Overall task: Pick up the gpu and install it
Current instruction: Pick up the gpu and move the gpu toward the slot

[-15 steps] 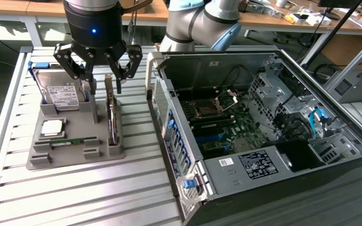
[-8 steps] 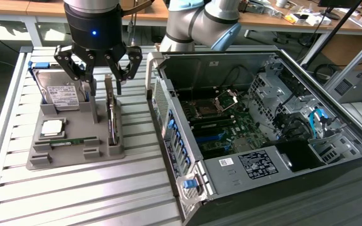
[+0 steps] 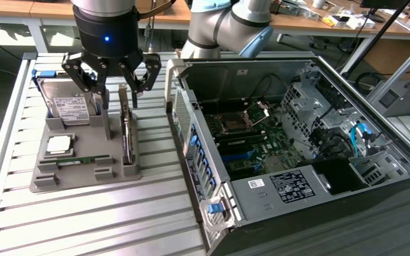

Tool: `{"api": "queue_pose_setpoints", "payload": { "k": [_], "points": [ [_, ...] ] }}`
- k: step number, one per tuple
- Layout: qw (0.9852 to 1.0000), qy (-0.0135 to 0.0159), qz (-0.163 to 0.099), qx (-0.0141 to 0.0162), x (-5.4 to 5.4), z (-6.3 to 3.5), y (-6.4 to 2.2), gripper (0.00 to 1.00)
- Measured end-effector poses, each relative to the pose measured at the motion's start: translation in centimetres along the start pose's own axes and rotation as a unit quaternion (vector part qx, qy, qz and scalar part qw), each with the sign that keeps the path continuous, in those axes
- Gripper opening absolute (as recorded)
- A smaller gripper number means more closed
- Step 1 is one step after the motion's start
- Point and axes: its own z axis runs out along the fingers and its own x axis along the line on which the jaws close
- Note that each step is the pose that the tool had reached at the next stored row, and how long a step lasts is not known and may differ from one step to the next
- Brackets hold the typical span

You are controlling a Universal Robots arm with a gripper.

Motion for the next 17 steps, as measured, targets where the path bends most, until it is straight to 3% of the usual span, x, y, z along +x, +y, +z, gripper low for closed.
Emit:
{"api": "queue_pose_setpoints", "payload": {
  "k": [17],
  "points": [
    [1.0,0.0,0.0,0.0,-0.25,0.4,0.02,0.54]
  ]
}}
